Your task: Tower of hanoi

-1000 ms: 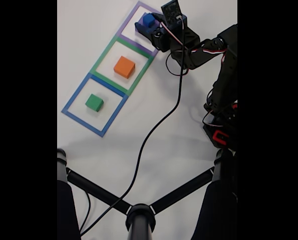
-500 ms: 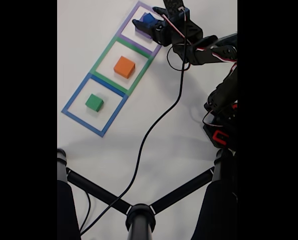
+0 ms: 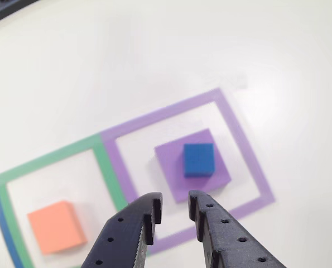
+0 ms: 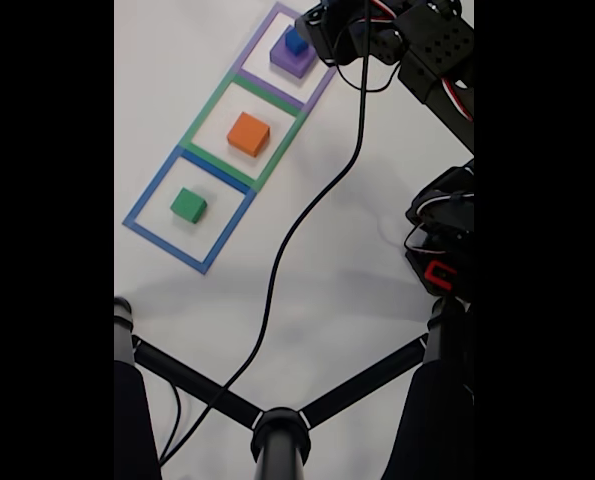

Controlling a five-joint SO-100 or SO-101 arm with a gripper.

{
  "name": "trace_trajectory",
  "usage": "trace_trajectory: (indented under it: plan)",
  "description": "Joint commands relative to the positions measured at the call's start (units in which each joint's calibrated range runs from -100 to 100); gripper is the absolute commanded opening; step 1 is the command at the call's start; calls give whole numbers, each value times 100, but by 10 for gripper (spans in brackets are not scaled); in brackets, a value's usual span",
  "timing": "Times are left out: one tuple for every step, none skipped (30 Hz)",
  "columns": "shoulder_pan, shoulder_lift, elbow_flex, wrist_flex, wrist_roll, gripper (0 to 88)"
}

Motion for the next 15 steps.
trace_trajectory:
  plan:
    - [-512, -595, -1072, 1584, -297, 1]
    - [-641, -691, -1154, 1770, -333, 1]
    - [-740, -787, -1199, 1908, -333, 1]
    - [-855, -883, -1235, 2045, -333, 1]
    - [-961, -963, -1290, 2167, -389, 1]
    - [-1068, -1027, -1372, 2345, -389, 1]
    - [-1183, -1068, -1444, 2498, -389, 1]
    - [-1305, -1108, -1544, 2636, -517, 1]
    - [-1411, -1124, -1644, 2766, -591, 1]
    - [-1526, -1148, -1753, 2895, -646, 1]
    - [-1625, -1180, -1817, 2968, -756, 1]
    - [-1739, -1212, -1871, 3033, -848, 1]
    - [-1831, -1244, -1899, 3073, -903, 1]
    - [-1930, -1292, -1917, 3114, -977, 1]
    - [-2014, -1324, -1926, 3162, -1014, 1]
